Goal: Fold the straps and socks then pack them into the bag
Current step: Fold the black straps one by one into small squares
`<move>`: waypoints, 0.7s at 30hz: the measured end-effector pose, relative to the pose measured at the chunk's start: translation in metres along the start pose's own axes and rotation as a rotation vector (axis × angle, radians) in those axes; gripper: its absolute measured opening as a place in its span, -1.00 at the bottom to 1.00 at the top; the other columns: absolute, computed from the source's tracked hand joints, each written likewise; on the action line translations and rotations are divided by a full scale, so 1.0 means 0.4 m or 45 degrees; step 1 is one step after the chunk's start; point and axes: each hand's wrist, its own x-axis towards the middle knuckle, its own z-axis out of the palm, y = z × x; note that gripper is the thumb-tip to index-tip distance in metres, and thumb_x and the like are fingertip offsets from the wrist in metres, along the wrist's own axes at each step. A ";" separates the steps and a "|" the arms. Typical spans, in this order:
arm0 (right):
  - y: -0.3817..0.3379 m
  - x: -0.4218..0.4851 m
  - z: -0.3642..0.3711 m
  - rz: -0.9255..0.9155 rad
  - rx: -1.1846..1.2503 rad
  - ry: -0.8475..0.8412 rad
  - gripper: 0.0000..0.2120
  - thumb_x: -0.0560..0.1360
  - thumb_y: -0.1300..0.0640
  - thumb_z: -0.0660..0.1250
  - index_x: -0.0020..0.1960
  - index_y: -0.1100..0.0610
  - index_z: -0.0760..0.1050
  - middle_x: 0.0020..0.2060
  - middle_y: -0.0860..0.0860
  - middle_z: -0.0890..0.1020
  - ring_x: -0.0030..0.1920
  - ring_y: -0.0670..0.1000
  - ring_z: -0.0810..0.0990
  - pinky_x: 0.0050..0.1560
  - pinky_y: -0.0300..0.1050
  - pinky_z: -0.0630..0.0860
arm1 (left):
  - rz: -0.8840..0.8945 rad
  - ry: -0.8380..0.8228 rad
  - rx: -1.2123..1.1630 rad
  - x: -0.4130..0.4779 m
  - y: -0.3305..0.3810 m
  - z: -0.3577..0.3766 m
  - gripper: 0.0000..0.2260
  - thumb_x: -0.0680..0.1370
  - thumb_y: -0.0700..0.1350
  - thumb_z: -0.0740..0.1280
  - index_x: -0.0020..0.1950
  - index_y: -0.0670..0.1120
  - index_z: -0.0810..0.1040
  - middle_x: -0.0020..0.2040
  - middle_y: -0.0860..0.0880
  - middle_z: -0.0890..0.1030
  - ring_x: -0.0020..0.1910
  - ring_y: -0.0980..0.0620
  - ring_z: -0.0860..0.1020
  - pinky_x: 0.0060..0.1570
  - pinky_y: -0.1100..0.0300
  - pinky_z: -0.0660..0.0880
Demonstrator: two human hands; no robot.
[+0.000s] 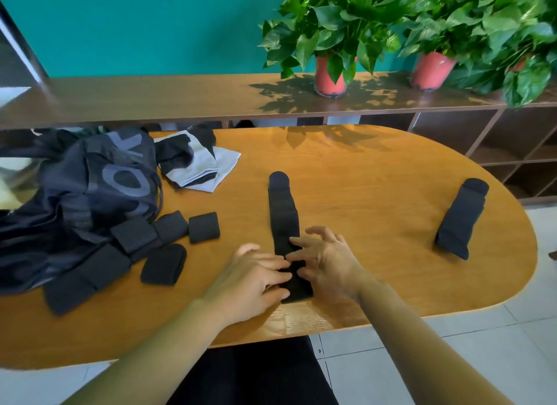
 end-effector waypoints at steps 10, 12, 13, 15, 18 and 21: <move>-0.004 0.143 0.006 0.086 -0.136 -0.127 -0.58 0.56 -0.07 0.23 0.40 -0.26 0.30 0.50 -0.14 0.19 0.49 0.01 -0.04 0.36 0.03 0.01 | -0.046 -0.228 -0.066 -0.007 -0.041 -0.045 -0.68 0.53 0.15 0.33 0.27 0.18 0.54 0.37 0.28 0.41 0.41 0.33 0.23 0.42 0.16 -0.24; 0.006 0.171 0.004 0.149 -0.074 -0.143 -0.56 0.55 -0.10 0.24 0.41 -0.27 0.28 0.51 -0.15 0.16 0.50 0.00 -0.06 0.37 0.06 -0.02 | -0.049 -0.242 -0.063 -0.005 -0.045 -0.044 -0.69 0.53 0.16 0.32 0.26 0.19 0.55 0.37 0.29 0.41 0.41 0.34 0.23 0.40 0.19 -0.25; 0.010 0.183 0.002 0.183 -0.043 -0.150 -0.55 0.55 -0.12 0.24 0.41 -0.27 0.28 0.51 -0.16 0.15 0.50 0.01 -0.07 0.38 0.07 -0.04 | -0.049 -0.246 -0.061 -0.005 -0.046 -0.043 -0.69 0.53 0.17 0.32 0.26 0.20 0.55 0.37 0.29 0.41 0.41 0.35 0.23 0.40 0.20 -0.25; 0.018 0.207 -0.001 0.237 -0.039 -0.172 -0.54 0.54 -0.15 0.23 0.42 -0.29 0.25 0.52 -0.15 0.11 0.51 0.03 -0.09 0.39 0.09 -0.07 | -0.051 -0.245 -0.060 -0.006 -0.047 -0.040 -0.70 0.53 0.17 0.31 0.25 0.20 0.56 0.37 0.30 0.41 0.40 0.36 0.22 0.41 0.18 -0.26; 0.019 0.234 -0.004 0.287 -0.093 -0.203 -0.53 0.55 -0.18 0.19 0.44 -0.30 0.21 0.53 -0.15 0.07 0.51 0.06 -0.10 0.41 0.12 -0.07 | -0.041 -0.244 -0.046 -0.010 -0.042 -0.040 -0.72 0.56 0.16 0.28 0.25 0.19 0.56 0.38 0.28 0.40 0.41 0.35 0.23 0.46 0.08 -0.21; 0.013 0.239 -0.006 0.314 -0.019 -0.176 -0.56 0.57 -0.13 0.19 0.44 -0.25 0.25 0.52 -0.13 0.11 0.51 0.04 -0.10 0.42 0.12 -0.07 | -0.049 -0.226 -0.026 -0.019 -0.031 -0.044 -0.72 0.57 0.16 0.26 0.25 0.18 0.56 0.38 0.28 0.41 0.41 0.35 0.23 0.46 0.05 -0.20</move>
